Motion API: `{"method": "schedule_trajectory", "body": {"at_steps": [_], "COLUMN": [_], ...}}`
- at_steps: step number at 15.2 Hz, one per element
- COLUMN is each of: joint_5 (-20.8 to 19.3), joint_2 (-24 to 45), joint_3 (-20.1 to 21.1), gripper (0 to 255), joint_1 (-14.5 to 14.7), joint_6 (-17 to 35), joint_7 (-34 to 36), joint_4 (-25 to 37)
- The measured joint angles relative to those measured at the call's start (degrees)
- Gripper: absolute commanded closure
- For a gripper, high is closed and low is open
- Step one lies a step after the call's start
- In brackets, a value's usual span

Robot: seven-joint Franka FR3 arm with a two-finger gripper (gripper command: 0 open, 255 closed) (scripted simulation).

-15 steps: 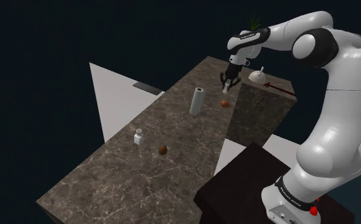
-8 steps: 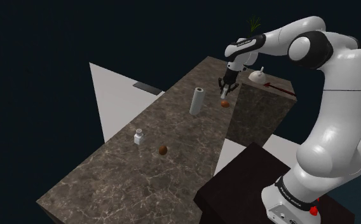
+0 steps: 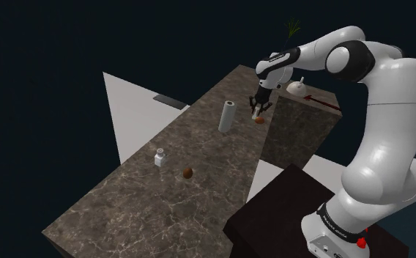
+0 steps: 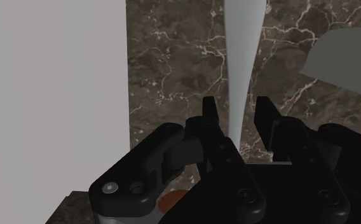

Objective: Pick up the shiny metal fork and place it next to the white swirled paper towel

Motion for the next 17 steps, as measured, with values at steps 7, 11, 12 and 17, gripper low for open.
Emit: {"method": "schedule_trajectory", "body": {"at_steps": [7, 11, 12, 17], "joint_5": [0.4, 0.6, 0.6, 0.9], "joint_2": [2.9, 5.1, 5.5, 8.4], "joint_3": [0.2, 0.3, 0.4, 0.6], "gripper": [255, 255, 255, 255], "joint_1": [-0.1, -0.3, -0.3, -0.3], "joint_6": [3.7, 5.8, 6.3, 8.7], "joint_7": [-0.5, -0.9, -0.9, -1.1], "joint_4": [-0.8, -0.7, -0.8, -0.3]}}
